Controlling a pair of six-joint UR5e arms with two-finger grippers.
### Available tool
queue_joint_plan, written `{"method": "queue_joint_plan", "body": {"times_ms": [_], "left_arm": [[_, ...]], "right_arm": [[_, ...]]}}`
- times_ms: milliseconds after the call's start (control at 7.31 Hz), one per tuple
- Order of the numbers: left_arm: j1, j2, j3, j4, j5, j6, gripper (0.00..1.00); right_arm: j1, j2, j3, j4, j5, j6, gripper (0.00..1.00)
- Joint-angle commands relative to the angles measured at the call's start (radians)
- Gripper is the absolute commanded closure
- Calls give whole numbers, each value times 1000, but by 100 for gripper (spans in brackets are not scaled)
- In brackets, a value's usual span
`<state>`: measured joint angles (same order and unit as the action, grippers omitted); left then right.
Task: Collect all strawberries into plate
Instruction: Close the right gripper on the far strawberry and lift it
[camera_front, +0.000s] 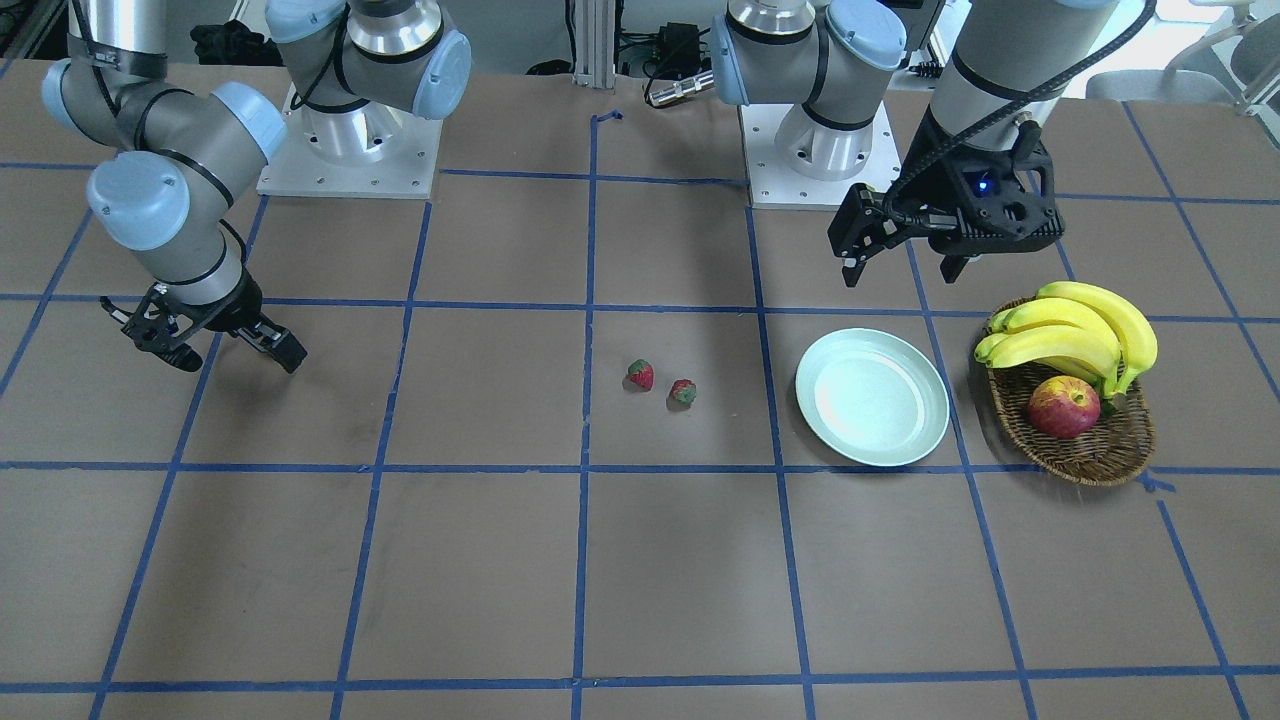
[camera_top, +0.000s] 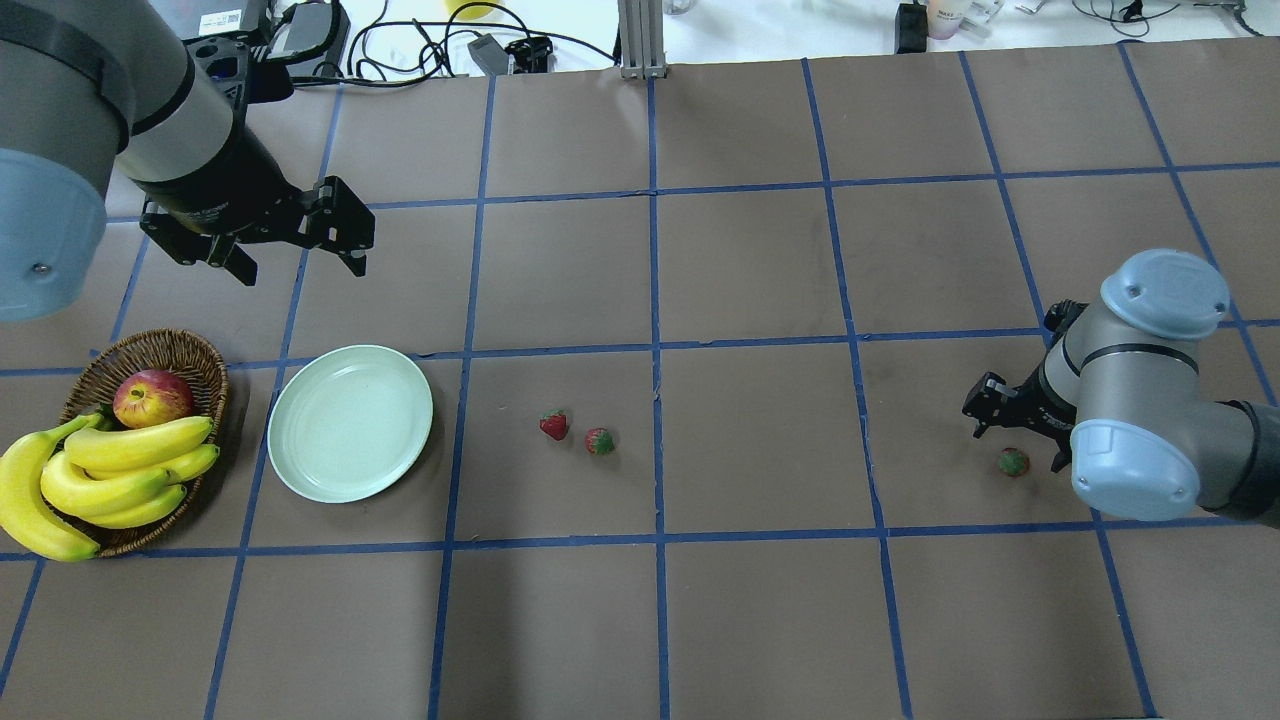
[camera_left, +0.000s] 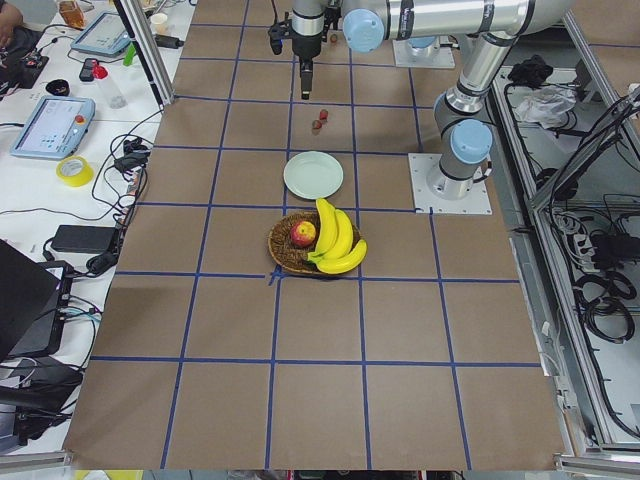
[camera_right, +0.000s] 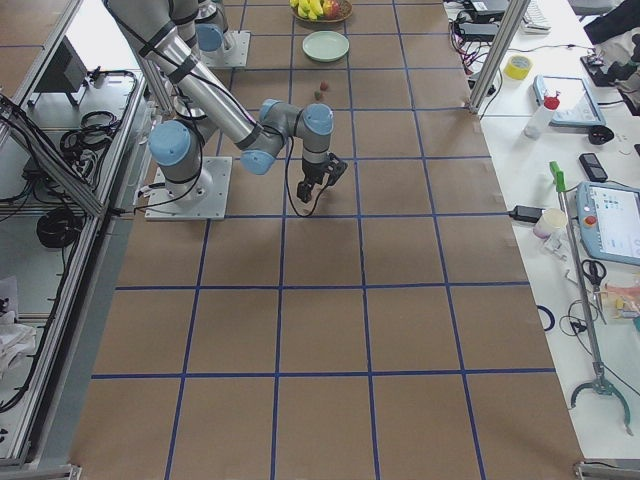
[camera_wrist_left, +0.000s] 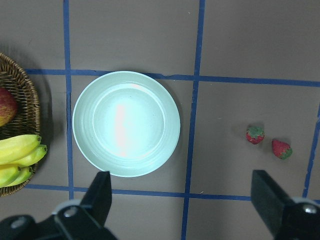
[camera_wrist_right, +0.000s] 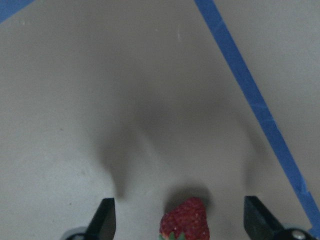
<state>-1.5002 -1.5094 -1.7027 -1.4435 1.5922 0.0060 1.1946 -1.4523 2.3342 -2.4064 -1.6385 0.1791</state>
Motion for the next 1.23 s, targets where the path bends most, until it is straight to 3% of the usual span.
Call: {"method": "queue_joint_plan", "body": {"times_ms": [0, 274, 411, 548, 684, 958, 1095], "left_arm": [[0, 0, 0, 0, 0, 0, 0], [0, 0, 0, 0, 0, 0, 0], [0, 0, 0, 0, 0, 0, 0], [0, 0, 2, 0, 0, 0, 0], [0, 0, 2, 0, 0, 0, 0], [0, 0, 2, 0, 3, 0, 0], [2, 0, 3, 0, 3, 0, 0]], "right_arm": [[-1, 4, 4, 6, 2, -3, 29], [-1, 6, 4, 7, 45, -4, 48], [-1, 6, 2, 25, 45, -3, 67], [-1, 6, -4, 58, 43, -1, 95], [-1, 1, -4, 65, 40, 0, 100], [2, -13, -18, 79, 45, -1, 100], [37, -43, -39, 155, 72, -25, 100]]}}
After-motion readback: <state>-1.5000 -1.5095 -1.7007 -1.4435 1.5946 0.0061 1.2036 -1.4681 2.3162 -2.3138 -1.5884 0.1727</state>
